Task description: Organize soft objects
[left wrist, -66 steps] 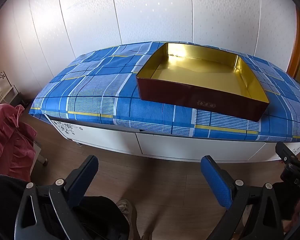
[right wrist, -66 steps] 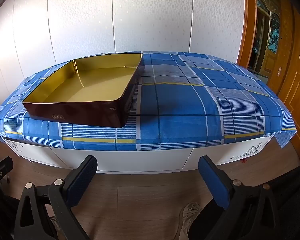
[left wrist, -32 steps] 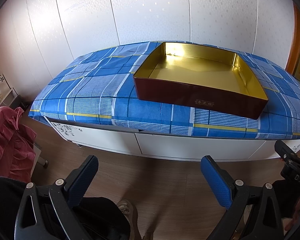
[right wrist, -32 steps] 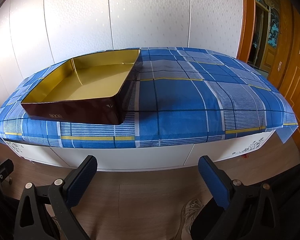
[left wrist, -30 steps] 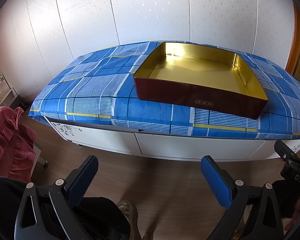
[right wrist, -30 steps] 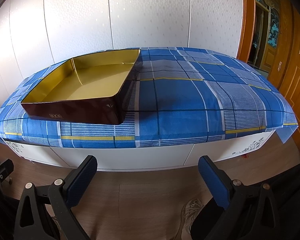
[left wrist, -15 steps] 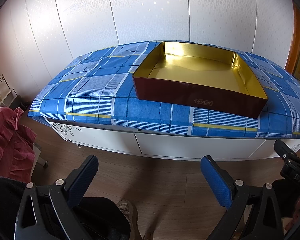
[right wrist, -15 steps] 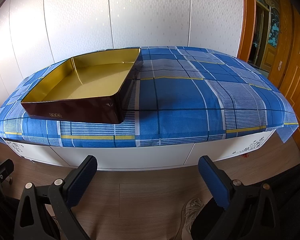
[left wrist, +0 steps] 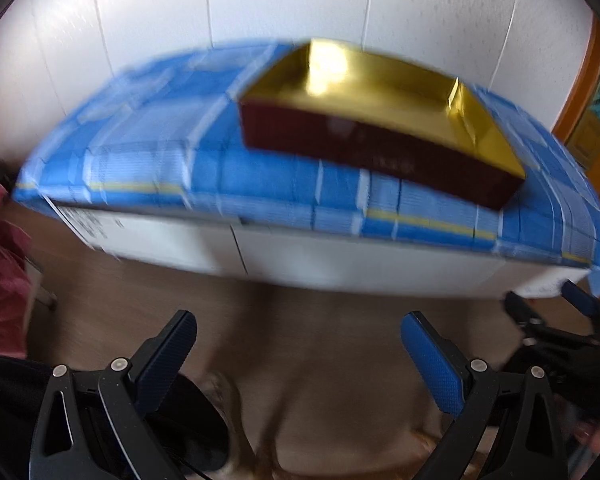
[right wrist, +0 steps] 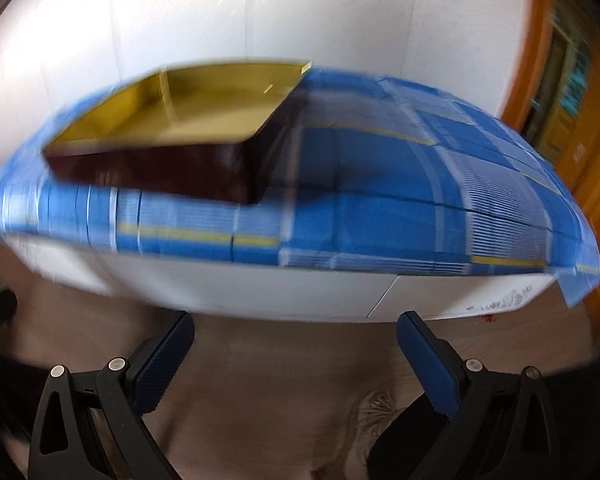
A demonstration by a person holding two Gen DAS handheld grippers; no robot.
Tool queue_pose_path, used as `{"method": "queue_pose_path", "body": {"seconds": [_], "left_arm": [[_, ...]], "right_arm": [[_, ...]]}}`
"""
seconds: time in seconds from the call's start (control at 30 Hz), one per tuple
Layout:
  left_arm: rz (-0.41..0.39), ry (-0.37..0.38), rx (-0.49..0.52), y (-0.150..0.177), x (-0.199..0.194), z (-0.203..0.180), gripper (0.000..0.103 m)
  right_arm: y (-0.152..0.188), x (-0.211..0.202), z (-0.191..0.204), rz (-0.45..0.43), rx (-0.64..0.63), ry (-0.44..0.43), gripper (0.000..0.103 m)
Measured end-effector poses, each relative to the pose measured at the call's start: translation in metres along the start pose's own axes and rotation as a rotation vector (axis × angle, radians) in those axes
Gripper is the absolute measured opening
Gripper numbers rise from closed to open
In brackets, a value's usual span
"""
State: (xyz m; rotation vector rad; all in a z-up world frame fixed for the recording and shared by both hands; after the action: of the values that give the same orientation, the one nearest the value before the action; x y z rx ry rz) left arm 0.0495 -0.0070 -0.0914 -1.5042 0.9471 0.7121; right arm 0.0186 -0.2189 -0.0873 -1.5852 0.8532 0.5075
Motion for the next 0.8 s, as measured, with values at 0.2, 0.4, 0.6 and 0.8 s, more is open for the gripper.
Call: {"method": "queue_pose_path", "body": {"seconds": [0.2,0.4,0.6,0.8], "left_arm": [[0.071,-0.021,0.094,0.019,0.016,-0.01,0.103],[0.196,-0.018,0.147,0.04,0.021,-0.013,0.103],[0.263,0.011,0.063,0.048,0.031,-0.001,0.103],[0.296,0.077,0.012,0.054,0.043,0.007,0.103]], "right_arm": [[0.018,0.043,0.055,0.088,-0.459,-0.044,0.102],[0.049,0.103,0.085,0.201,-0.84,-0.017,0.099],[0.04,0.146,0.076,0.218,-0.917,0.079,0.096],[0.041,0.179,0.069,0.223,-1.018,0.164,0.096]]}}
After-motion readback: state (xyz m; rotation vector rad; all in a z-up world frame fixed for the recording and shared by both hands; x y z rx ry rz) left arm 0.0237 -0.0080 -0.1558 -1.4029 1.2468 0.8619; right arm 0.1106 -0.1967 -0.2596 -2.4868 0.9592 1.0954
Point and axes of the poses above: each gripper's, at about its wrist camera, not at the fingertips, and x roughly the way its jaws point, z to its left, y to its underside, the point moved 7 cm from there along x, roughly the way its jaws point, and after that the axes turned 8 degrees about -x, right-handed, at the moved point
